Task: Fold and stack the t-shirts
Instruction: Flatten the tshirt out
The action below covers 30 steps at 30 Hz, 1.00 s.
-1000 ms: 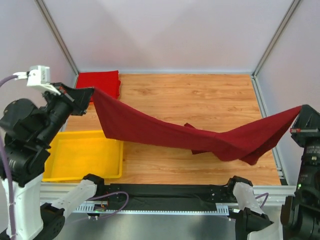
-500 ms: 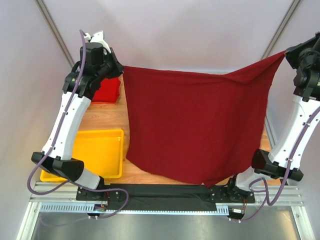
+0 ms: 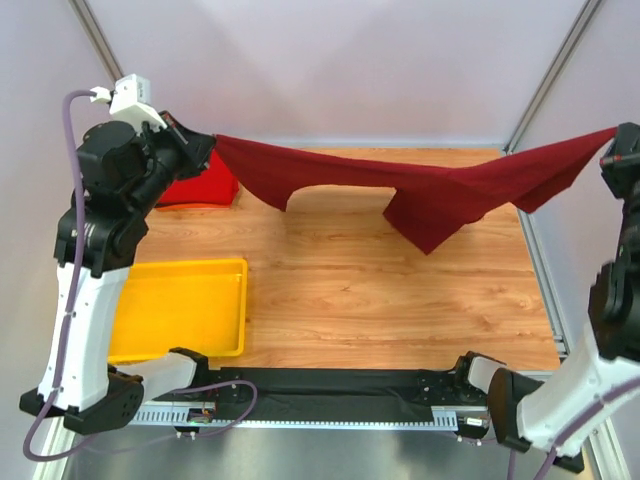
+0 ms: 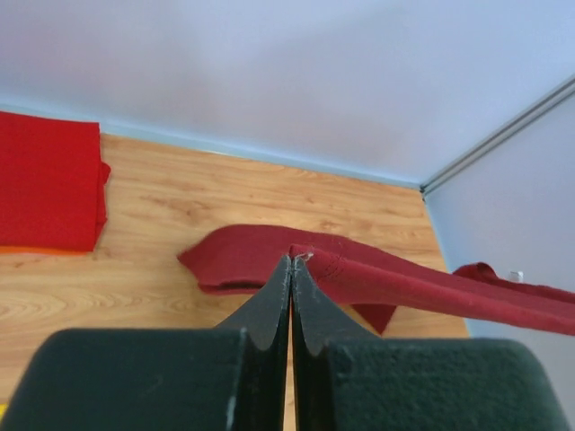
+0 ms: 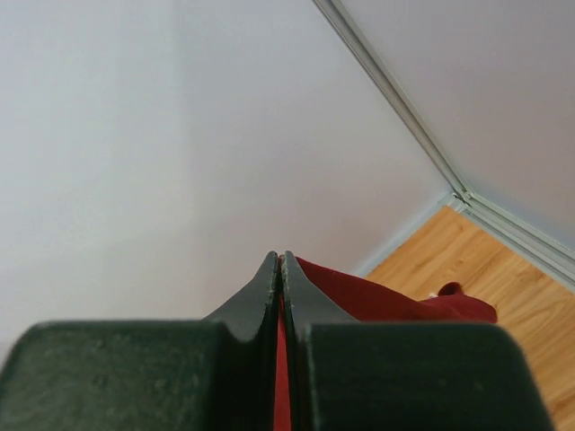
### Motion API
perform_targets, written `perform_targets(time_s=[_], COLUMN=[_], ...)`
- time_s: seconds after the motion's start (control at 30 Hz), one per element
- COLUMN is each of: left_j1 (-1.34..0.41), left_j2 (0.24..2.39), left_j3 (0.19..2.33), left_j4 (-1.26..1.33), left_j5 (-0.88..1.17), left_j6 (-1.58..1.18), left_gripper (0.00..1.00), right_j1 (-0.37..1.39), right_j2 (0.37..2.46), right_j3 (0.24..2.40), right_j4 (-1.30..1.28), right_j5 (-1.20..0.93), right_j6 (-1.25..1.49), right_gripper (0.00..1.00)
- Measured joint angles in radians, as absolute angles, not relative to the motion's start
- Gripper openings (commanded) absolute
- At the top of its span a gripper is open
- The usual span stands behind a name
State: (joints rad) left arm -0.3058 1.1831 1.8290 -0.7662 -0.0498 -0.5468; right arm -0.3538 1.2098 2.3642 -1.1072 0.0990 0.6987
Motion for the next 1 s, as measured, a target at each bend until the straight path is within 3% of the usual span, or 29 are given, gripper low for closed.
perform_targets(time_s=[0.23,0.4,0.67,0.8,1.0], left_j1=[-0.32,-0.32,-0.32,-0.315,-0.3], left_j2=[1.092,1.089,1.304,1.485,1.669], left_j3=[1.827,1.829,1.848,1.89,2.065], left_j4=[-0.873,-0.939,-0.968,-0.925,-0.833], left_j5=[-0.045,-0.039,-0.047,-0.062,-0.073], left_j6=[-0.571,-0.586,-0.588,-0.576,-0.559], left_gripper=[0.0,0.0,0.0,0.0,0.0], right_j1=[-0.354,-0.354,-0.354,-0.354,-0.354], right_j2=[1.073,1.097,1.113,1.238,1.539], right_j3=[2.354,2.387,2.046,1.99,2.223], right_j4=[-1.201,-1.314,-1.297,-1.171,-1.0], right_j5=[0.104,0.168,0.139,0.035,-0.076], right_j6=[0.708,0.702,0.721,0.729,0.699], right_gripper=[0.0,0.0,0.0,0.0,0.0])
